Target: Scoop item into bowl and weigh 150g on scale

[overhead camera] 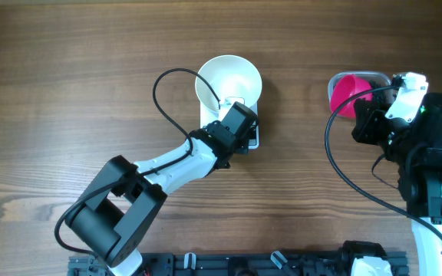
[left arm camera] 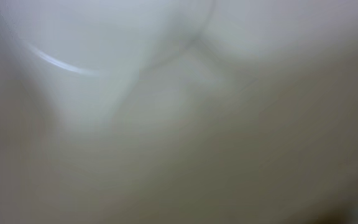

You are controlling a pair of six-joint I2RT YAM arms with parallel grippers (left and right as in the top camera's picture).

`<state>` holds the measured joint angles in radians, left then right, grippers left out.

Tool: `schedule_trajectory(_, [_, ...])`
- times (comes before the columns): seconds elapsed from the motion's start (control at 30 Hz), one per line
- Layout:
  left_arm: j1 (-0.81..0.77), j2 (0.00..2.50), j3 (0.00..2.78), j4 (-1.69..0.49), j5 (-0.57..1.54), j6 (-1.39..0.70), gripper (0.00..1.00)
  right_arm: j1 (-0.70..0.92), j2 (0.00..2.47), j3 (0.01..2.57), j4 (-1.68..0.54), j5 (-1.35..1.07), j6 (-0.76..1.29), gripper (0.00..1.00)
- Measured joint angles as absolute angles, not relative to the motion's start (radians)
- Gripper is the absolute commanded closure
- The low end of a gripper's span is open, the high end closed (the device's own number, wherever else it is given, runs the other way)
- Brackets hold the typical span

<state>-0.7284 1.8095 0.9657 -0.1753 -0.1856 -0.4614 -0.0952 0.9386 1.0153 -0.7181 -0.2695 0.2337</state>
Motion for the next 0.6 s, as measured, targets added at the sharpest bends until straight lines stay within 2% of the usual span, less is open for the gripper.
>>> schedule_trajectory(0.6, [-0.728, 1.817, 0.973, -0.184, -0.175, -0.461, 0.96, -0.095, 0.939, 1.015, -0.718, -0.270, 0.233, 0.96])
